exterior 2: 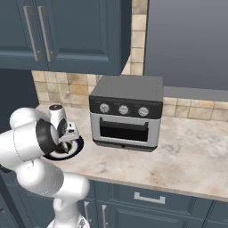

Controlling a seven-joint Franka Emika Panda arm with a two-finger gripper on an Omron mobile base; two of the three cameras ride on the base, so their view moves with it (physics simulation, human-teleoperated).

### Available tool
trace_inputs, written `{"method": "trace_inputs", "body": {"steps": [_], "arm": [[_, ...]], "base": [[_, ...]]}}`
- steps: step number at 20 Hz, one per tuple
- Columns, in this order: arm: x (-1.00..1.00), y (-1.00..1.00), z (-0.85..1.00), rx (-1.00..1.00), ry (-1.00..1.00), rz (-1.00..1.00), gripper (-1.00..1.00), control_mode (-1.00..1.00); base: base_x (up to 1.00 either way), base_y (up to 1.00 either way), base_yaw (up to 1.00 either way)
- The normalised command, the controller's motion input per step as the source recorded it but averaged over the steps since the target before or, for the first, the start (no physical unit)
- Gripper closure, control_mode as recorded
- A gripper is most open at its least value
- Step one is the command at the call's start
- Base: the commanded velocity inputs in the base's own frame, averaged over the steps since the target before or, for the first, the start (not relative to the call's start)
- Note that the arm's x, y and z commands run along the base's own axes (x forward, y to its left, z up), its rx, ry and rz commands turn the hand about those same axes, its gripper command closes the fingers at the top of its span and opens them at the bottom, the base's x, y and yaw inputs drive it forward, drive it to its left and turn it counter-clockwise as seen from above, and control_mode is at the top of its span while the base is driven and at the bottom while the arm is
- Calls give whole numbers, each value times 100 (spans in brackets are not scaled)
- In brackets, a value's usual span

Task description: Place the fish on the top rack of the oven, and slide the tray back inside. Close the oven door.

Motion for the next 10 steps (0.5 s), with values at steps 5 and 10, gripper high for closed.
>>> {"method": "trace_inputs", "body": {"steps": [5,10], "arm": [[0,0,-29,0,0,0,100,-100],[1,0,-7,0,-3,-1,100,-100]], "base": [[0,0,0],[0,0,0]]}}
